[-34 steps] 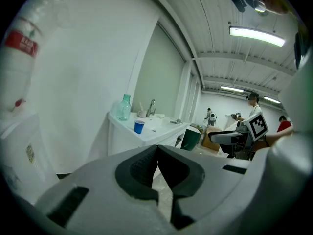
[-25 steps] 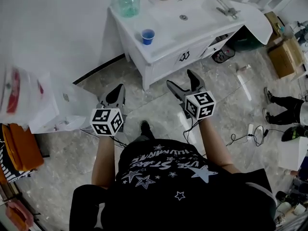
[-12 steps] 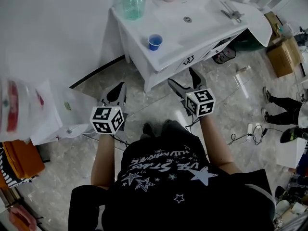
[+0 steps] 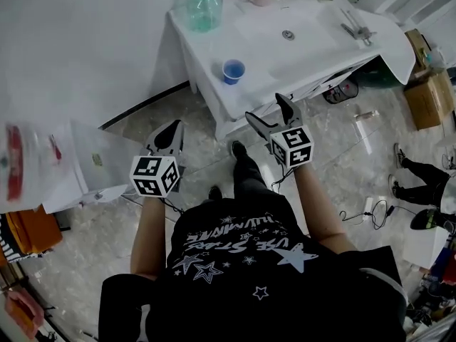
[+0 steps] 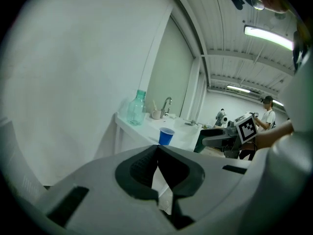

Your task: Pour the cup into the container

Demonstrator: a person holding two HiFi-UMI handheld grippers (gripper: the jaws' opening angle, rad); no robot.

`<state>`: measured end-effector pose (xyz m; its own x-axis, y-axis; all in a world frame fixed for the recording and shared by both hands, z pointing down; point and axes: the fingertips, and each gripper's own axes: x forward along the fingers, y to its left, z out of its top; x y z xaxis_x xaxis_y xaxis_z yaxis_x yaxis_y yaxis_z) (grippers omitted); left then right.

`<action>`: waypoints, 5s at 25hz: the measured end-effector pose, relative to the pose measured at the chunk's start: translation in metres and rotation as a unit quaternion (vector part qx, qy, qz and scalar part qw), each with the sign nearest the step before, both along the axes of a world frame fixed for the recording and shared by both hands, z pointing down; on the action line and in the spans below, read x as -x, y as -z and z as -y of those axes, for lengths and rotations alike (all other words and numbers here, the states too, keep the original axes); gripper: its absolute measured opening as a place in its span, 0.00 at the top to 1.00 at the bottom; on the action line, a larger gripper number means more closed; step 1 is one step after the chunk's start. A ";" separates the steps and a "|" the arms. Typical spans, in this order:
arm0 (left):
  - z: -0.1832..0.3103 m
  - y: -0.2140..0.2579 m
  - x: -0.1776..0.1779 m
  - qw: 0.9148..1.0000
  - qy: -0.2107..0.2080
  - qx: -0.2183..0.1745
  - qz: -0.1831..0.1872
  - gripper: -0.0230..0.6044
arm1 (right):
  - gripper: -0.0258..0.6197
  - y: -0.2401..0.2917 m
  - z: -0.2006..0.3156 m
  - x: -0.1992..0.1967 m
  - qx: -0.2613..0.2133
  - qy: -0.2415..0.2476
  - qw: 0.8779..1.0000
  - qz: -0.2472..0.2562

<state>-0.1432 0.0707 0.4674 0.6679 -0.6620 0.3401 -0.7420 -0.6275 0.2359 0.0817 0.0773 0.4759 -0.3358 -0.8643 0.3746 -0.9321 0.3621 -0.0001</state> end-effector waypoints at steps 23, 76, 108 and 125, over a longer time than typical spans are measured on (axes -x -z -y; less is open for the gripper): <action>0.101 -0.018 -0.032 0.991 0.130 0.030 0.022 0.95 | 0.34 -0.065 0.120 0.028 0.098 0.310 0.944 -0.054; 0.151 0.003 -0.022 0.974 0.224 0.013 0.042 0.95 | 0.52 -0.019 0.204 0.010 0.070 0.369 0.927 -0.010; 0.344 0.103 -0.037 0.996 0.072 -0.051 0.034 0.95 | 0.53 0.107 0.357 -0.006 0.072 0.239 0.967 -0.045; 0.384 0.094 -0.062 0.998 0.037 -0.032 0.049 0.95 | 0.53 0.127 0.413 -0.004 0.076 0.225 0.959 -0.154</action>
